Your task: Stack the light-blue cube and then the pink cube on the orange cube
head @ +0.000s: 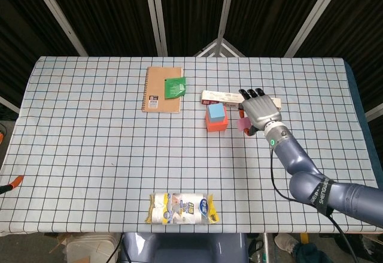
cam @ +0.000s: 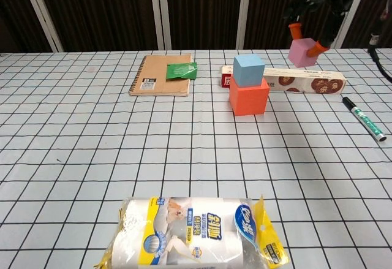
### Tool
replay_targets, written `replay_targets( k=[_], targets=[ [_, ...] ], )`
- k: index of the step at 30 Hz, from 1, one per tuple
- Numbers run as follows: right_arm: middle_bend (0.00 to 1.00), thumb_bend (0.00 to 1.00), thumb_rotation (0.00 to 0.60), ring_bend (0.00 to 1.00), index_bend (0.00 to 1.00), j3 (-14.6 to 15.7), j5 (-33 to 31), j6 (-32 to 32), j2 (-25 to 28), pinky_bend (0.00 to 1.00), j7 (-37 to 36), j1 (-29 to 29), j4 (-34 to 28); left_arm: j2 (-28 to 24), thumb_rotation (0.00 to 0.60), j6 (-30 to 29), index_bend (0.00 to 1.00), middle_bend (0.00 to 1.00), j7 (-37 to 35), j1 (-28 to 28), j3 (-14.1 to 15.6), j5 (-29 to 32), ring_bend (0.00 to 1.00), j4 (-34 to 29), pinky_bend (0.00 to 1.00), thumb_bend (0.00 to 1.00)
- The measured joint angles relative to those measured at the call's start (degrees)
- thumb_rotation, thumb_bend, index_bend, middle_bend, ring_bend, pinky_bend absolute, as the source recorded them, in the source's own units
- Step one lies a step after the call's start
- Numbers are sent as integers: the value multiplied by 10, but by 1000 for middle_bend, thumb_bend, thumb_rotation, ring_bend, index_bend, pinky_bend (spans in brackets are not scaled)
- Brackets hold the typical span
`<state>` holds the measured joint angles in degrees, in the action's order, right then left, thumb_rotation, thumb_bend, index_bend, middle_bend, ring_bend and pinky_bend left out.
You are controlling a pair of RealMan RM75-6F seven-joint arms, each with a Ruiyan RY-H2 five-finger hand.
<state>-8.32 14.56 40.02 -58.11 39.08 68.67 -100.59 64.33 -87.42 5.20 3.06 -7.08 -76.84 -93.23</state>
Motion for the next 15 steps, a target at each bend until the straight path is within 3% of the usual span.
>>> replay_targets(
  k=[7,15],
  targets=[
    [0,375,600,0,509,34,-152,-38,-8,0,42,115,59,0,600,1,31,0,-1,0,-4,8,0,1,0,114],
    [0,381,600,0,509,65,-188,-90,-49,0,37,156,140,3,600,6,31,0,6,3,-11,25,0,3,0,114]
  ],
)
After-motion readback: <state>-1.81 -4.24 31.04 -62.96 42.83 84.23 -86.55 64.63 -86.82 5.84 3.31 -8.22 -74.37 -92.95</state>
